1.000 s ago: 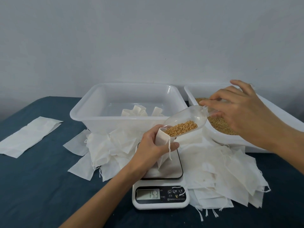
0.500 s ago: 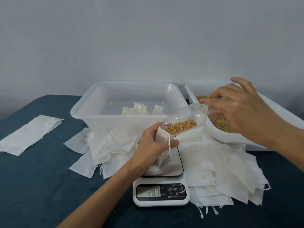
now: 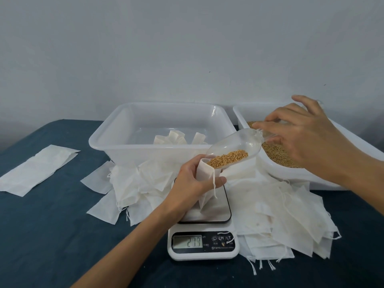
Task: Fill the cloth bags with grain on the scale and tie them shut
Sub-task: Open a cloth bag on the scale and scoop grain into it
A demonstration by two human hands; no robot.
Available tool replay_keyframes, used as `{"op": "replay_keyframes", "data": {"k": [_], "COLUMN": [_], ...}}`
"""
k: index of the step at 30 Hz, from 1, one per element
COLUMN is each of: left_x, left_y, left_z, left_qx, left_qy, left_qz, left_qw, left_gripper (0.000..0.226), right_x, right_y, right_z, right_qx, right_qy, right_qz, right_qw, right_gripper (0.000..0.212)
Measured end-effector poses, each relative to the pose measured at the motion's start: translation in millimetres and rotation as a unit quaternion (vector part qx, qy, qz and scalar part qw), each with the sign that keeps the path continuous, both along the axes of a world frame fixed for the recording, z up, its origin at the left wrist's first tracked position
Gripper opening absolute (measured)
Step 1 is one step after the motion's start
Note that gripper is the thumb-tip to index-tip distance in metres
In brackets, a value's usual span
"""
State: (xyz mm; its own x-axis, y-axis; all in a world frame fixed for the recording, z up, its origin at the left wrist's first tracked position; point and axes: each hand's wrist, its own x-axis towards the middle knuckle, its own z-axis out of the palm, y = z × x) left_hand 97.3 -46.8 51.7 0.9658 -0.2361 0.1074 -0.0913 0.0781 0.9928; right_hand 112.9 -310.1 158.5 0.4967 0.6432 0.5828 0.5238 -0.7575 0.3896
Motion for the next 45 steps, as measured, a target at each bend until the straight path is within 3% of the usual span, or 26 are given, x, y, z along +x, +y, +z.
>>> {"op": "replay_keyframes", "data": {"k": [35, 42, 45], "left_x": [0.9, 1.3, 1.5], "left_y": [0.5, 0.6, 1.6], "left_z": [0.7, 0.1, -1.4], "left_qx": [-0.011, -0.017, -0.01], "left_qy": [-0.007, -0.008, -0.013], "left_qz": [-0.005, -0.004, -0.003], "left_qw": [1.0, 1.0, 1.0], "left_gripper": [0.044, 0.045, 0.038], "right_x": [-0.8, -1.9, -0.8], "right_y": [2.6, 3.1, 2.0], "right_z": [-0.6, -2.4, -9.0], "right_qx": [-0.004, 0.0, 0.04], "right_qy": [-0.006, 0.022, 0.102], "right_qz": [0.0, -0.014, -0.019], "right_qw": [1.0, 1.0, 0.994], "right_gripper": [0.039, 0.037, 0.033]}}
